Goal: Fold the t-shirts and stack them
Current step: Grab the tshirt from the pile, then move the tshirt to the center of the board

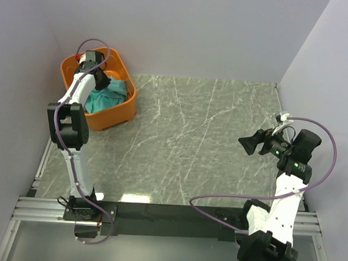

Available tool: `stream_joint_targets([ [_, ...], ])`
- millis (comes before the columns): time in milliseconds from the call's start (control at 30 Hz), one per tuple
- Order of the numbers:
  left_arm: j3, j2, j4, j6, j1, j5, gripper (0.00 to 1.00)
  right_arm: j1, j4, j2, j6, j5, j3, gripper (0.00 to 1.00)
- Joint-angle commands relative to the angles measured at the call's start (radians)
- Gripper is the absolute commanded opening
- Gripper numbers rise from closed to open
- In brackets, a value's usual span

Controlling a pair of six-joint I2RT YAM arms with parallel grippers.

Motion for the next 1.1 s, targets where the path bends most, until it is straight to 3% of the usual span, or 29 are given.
stream_joint_targets([
  [0,0.038,-0.024,0.04,0.044,-0.006,0.015,0.16,0.006,0.011,0.0,0.008,-0.001,0.048,0.98],
  [33,0.035,-0.035,0.046,0.053,-0.008,0.016,0.02,0.005,0.013,-0.002,0.009,-0.001,0.047,0.98],
  [67,0.023,-0.048,0.071,0.056,-0.008,0.019,0.0,0.005,0.016,0.0,0.011,-0.001,0.047,0.98],
  [300,-0.052,-0.294,0.226,0.153,-0.037,0.041,0.0,0.003,0.021,0.003,0.019,-0.005,0.042,0.98],
  [667,-0.045,-0.659,0.44,0.197,-0.216,0.12,0.0,0.005,0.037,0.006,0.029,-0.006,0.035,0.98],
  [1067,0.127,-0.737,0.609,0.128,-0.46,0.317,0.0,0.005,0.047,0.007,0.035,-0.001,0.027,0.98],
])
